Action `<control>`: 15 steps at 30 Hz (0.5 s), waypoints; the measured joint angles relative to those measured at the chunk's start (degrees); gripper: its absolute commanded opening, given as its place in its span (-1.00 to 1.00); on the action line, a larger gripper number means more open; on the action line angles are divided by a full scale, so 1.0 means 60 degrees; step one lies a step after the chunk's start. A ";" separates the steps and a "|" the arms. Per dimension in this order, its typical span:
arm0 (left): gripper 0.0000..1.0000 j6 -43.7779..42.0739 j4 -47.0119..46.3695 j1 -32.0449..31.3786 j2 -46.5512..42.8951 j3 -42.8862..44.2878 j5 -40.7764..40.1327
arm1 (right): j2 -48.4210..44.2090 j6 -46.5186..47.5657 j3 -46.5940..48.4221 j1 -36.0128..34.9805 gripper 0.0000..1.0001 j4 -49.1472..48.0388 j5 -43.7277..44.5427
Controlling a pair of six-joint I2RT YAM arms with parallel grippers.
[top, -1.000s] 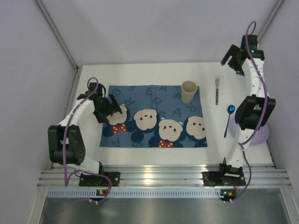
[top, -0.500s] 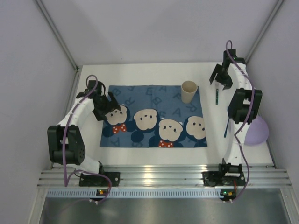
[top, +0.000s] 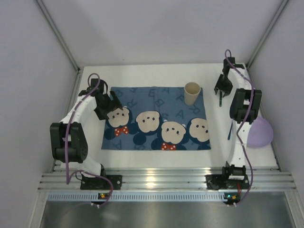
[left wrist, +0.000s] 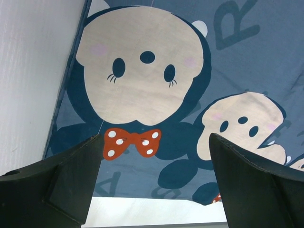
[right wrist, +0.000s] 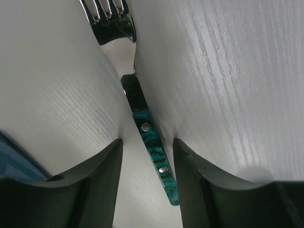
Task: Set the dinner table for one person
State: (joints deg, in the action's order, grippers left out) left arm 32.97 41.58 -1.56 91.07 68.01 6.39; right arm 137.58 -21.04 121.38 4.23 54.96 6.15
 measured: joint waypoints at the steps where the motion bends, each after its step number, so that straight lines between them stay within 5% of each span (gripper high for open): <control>1: 0.94 0.0015 0.0000 0.0000 0.0066 0.0066 -0.0004 | 0.0087 0.0033 0.0015 0.0000 -0.12 0.0011 0.0036; 6: 0.94 0.0055 0.0004 0.0000 0.0353 0.0368 -0.0004 | 0.0186 0.0095 0.0189 0.0004 -0.30 0.0066 0.0069; 12: 0.94 0.0178 0.0011 0.0000 0.0441 0.0481 -0.0007 | 0.0342 0.0284 0.0474 0.0000 -1.00 0.0157 0.0171; 15: 0.96 0.0251 0.0015 0.0000 0.0521 0.0561 -0.0011 | 0.0448 0.0262 0.0674 0.0000 -1.00 0.0291 0.0171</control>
State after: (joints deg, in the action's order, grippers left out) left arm 34.48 41.67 -1.56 94.19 71.37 6.33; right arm 140.27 -19.46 125.43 4.23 56.71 7.18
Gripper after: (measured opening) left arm 0.973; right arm 0.053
